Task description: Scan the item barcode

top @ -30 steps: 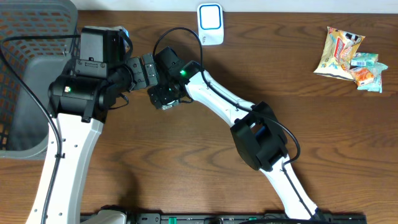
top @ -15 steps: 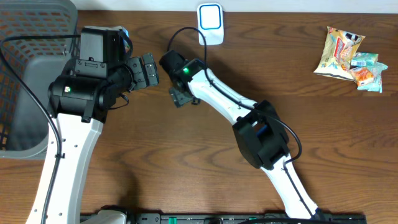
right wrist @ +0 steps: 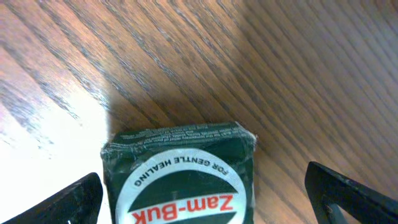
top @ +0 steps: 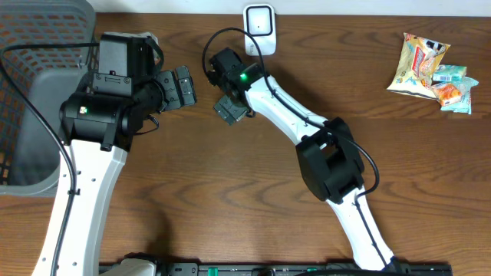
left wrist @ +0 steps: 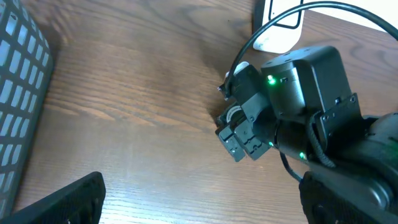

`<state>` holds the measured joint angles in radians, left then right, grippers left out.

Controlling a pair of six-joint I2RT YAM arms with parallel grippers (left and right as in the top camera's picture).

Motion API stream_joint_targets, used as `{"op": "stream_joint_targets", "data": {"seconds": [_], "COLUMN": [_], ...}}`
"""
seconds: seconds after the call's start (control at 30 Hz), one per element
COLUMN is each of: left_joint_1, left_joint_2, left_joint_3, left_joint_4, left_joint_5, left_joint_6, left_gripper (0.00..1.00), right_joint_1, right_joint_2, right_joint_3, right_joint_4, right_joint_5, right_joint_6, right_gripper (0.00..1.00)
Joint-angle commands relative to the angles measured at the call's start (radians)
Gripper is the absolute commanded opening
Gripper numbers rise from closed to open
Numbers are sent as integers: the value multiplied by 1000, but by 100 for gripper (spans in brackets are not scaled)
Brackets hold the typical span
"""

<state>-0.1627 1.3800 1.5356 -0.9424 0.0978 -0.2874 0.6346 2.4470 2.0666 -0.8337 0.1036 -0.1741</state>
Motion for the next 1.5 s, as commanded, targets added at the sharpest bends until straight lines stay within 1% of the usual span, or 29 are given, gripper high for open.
{"op": "stream_joint_targets", "data": {"seconds": [0.0, 0.07, 0.23, 0.27, 0.33, 0.37, 0.47, 0.53, 0.7, 0.8, 0.87, 0.93, 1.03, 1.1, 1.17, 1.3, 1.33, 1.47], "left_joint_1": [2, 2, 2, 2, 2, 2, 2, 2, 2, 2, 2, 2, 2, 2, 2, 2, 2, 2], "left_joint_2": [-2, -2, -2, -2, -2, -2, -2, -2, -2, -2, -2, -2, -2, -2, -2, -2, -2, -2], "left_joint_3": [8, 8, 8, 8, 8, 8, 8, 8, 8, 8, 8, 8, 8, 8, 8, 8, 8, 8], "left_joint_4": [-3, -3, -3, -3, -3, -3, -3, -3, -3, -3, -3, -3, -3, -3, -3, -3, -3, -3], "left_joint_5": [-13, -13, -13, -13, -13, -13, -13, -13, -13, -13, -13, -13, -13, -13, -13, -13, -13, -13], "left_joint_6": [6, 6, 6, 6, 6, 6, 6, 6, 6, 6, 6, 6, 6, 6, 6, 6, 6, 6], "left_gripper": [98, 98, 98, 98, 98, 98, 98, 98, 98, 98, 98, 98, 98, 98, 98, 98, 98, 98], "right_joint_1": [-34, -39, -39, -39, -39, -38, -37, -37, -43, -57, -76, -101, -145, -171, -192, -207, -204, -168], "right_joint_2": [6, 16, 54, 59, 59, 59, 59, 57, 13, -21, -51, -83, -132, -159, -175, -171, -167, -150], "right_joint_3": [-1, -1, -1, -1, -1, -1, -1, 0, 8, 24, 34, 34, 35, 35, 34, 32, 29, 14], "right_joint_4": [10, 11, 7, 4, -4, -4, -3, -3, 16, 30, 58, 105, 172, 211, 226, 179, 156, 124], "right_joint_5": [-144, -171, -169, -164, -159, -158, -138, -98, -30, -27, -25, 11, 25, 25, 14, -97, -129, -147], "right_joint_6": [-44, -41, -40, -40, -40, -38, -2, 42, 116, 118, 126, 174, 189, 193, 217, 226, 226, 230], "right_gripper": [94, 87, 85, 84, 75, 73, 73, 70, 69, 69, 69, 68, 64, 64, 67, 73, 77, 83]}}
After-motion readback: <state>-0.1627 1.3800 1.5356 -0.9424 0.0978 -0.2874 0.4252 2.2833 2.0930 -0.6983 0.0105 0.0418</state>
